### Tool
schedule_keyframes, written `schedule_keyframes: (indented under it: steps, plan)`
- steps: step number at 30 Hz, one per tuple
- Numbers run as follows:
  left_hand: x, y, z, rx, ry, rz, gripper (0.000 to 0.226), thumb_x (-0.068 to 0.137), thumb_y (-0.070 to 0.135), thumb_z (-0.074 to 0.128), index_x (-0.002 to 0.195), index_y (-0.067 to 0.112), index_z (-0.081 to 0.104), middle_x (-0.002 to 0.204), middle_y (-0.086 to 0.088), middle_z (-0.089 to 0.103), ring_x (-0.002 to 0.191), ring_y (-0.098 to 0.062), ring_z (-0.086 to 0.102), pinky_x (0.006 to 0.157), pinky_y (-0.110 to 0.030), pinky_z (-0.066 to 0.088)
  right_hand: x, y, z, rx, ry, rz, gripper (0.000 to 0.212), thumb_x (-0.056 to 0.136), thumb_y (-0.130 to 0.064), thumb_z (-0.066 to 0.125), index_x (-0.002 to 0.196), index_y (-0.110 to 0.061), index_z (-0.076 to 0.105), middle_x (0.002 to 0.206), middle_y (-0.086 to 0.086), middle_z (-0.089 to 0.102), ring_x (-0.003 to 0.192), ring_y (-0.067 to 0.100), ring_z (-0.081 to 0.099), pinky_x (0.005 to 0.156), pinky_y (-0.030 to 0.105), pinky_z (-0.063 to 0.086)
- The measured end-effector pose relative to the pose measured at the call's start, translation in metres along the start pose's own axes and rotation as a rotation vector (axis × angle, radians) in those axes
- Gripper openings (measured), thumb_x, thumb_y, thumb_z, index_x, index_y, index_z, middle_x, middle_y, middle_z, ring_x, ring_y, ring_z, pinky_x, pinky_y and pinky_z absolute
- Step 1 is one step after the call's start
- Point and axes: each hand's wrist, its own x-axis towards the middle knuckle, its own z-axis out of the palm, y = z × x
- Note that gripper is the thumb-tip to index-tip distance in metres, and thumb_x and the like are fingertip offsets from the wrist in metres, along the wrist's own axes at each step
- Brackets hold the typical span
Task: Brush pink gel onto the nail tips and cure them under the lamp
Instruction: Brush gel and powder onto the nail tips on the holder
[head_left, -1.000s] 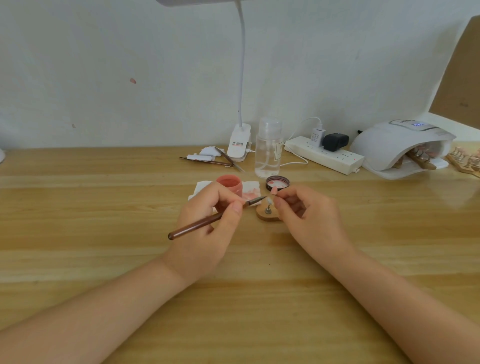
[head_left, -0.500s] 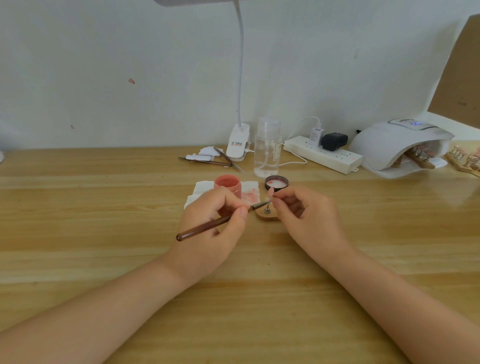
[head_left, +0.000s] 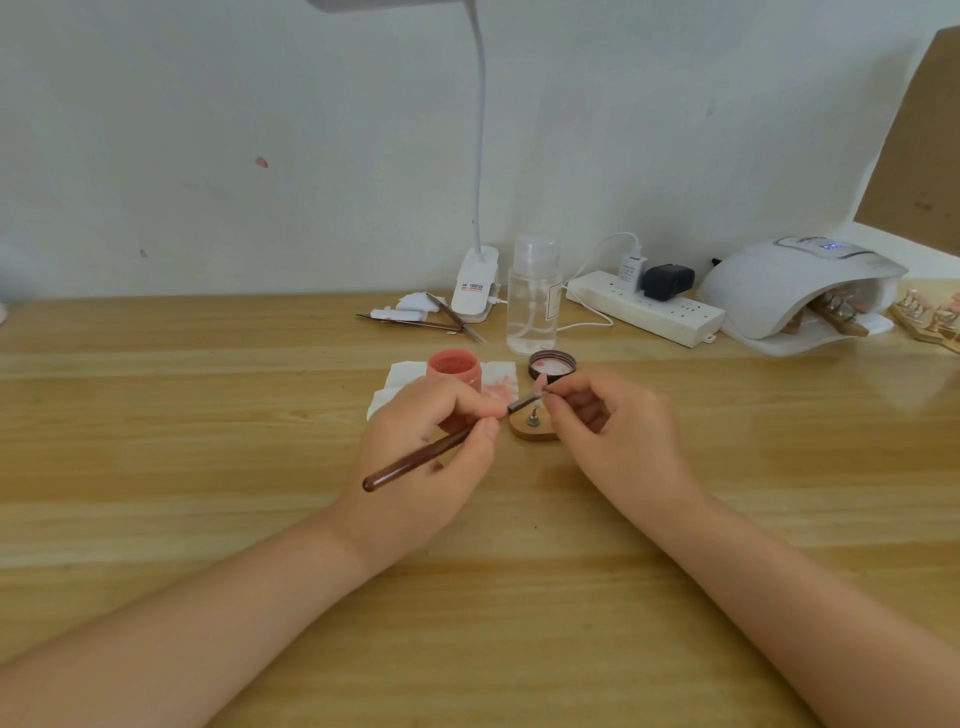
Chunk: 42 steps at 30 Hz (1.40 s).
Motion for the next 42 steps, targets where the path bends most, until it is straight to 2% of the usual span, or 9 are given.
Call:
schedule_keyframes:
  steps: [4, 9, 14, 17, 22, 29, 33, 37, 42]
  plan:
    - [-0.0005, 0.0028, -0.0015, -0.061, 0.023, -0.027, 0.012, 0.082, 0.028, 0.051, 0.081, 0.022, 0.062, 0.073, 0.01, 0.063, 0.076, 0.001, 0.059, 0.07, -0.006, 0.04, -0.0001, -0.001, -0.001, 0.023, 0.001, 0.019, 0.008, 0.085, -0.013, 0.067, 0.086, -0.02, 0.07, 0.07, -0.012, 0.065, 0.07, 0.001, 0.058, 0.066, 0.013, 0.046]
    - [0.0021, -0.0006, 0.0008, -0.163, 0.081, -0.102, 0.009, 0.087, 0.036, 0.052, 0.085, 0.032, 0.061, 0.085, 0.016, 0.067, 0.097, -0.005, 0.062, 0.074, -0.009, 0.041, -0.0019, -0.0046, -0.001, 0.039, -0.013, 0.02, 0.008, 0.085, -0.014, 0.067, 0.087, -0.021, 0.07, 0.071, -0.013, 0.065, 0.07, 0.003, 0.06, 0.088, 0.042, 0.048]
    - [0.0017, -0.002, 0.0038, -0.217, 0.065, -0.137, 0.008, 0.088, 0.032, 0.055, 0.085, 0.034, 0.062, 0.089, 0.006, 0.069, 0.11, -0.021, 0.062, 0.087, -0.028, 0.048, -0.0029, -0.0062, -0.0005, 0.061, -0.015, 0.004, 0.008, 0.085, -0.013, 0.067, 0.09, -0.018, 0.071, 0.073, -0.009, 0.068, 0.071, 0.009, 0.064, 0.086, 0.044, 0.049]
    - [0.0003, -0.0002, 0.0025, -0.156, 0.048, -0.083, 0.013, 0.088, 0.03, 0.053, 0.081, 0.022, 0.06, 0.079, 0.011, 0.066, 0.093, 0.0, 0.063, 0.076, -0.011, 0.043, -0.0031, -0.0061, -0.0011, 0.058, -0.021, 0.003, 0.007, 0.086, -0.014, 0.067, 0.09, -0.019, 0.07, 0.073, -0.01, 0.067, 0.071, 0.008, 0.064, 0.087, 0.045, 0.049]
    - [-0.0022, 0.0021, 0.0008, -0.151, 0.059, -0.049, 0.016, 0.087, 0.029, 0.049, 0.079, 0.019, 0.057, 0.074, -0.003, 0.061, 0.067, -0.012, 0.057, 0.064, -0.014, 0.043, -0.0028, -0.0067, -0.0014, 0.056, -0.025, 0.013, 0.019, 0.087, -0.016, 0.066, 0.082, -0.034, 0.061, 0.072, -0.012, 0.066, 0.072, 0.009, 0.065, 0.092, 0.049, 0.045]
    - [-0.0001, 0.0017, 0.0042, -0.263, 0.059, -0.158, 0.008, 0.088, 0.022, 0.058, 0.091, 0.028, 0.063, 0.097, 0.0, 0.07, 0.112, -0.016, 0.061, 0.087, -0.035, 0.052, -0.0026, -0.0044, 0.0, 0.113, -0.035, 0.022, 0.008, 0.086, -0.014, 0.066, 0.088, -0.021, 0.068, 0.074, -0.009, 0.068, 0.073, 0.012, 0.066, 0.093, 0.051, 0.044]
    - [-0.0002, 0.0018, 0.0038, -0.204, 0.033, -0.128, 0.008, 0.088, 0.02, 0.056, 0.084, 0.024, 0.061, 0.083, 0.019, 0.068, 0.096, -0.011, 0.062, 0.079, -0.016, 0.046, -0.002, -0.0033, -0.0004, 0.107, -0.042, 0.023, 0.005, 0.087, -0.015, 0.066, 0.089, -0.019, 0.068, 0.074, -0.007, 0.068, 0.073, 0.012, 0.066, 0.093, 0.049, 0.045]
    - [-0.0007, 0.0008, -0.0003, -0.188, 0.053, -0.051, 0.017, 0.088, 0.029, 0.048, 0.079, 0.018, 0.057, 0.07, 0.003, 0.063, 0.069, -0.01, 0.059, 0.067, -0.021, 0.045, -0.002, -0.0038, -0.0006, 0.107, -0.057, 0.022, 0.008, 0.087, -0.016, 0.065, 0.088, -0.023, 0.066, 0.075, -0.006, 0.068, 0.074, 0.012, 0.067, 0.095, 0.049, 0.044]
    - [0.0025, -0.0022, 0.0013, -0.248, 0.103, -0.099, 0.013, 0.091, 0.035, 0.05, 0.081, 0.032, 0.058, 0.084, 0.003, 0.068, 0.107, -0.017, 0.062, 0.089, -0.042, 0.05, -0.0026, -0.0037, -0.0005, 0.135, -0.06, 0.01, 0.018, 0.087, -0.017, 0.065, 0.083, -0.034, 0.062, 0.075, -0.006, 0.069, 0.074, 0.013, 0.067, 0.098, 0.053, 0.041]
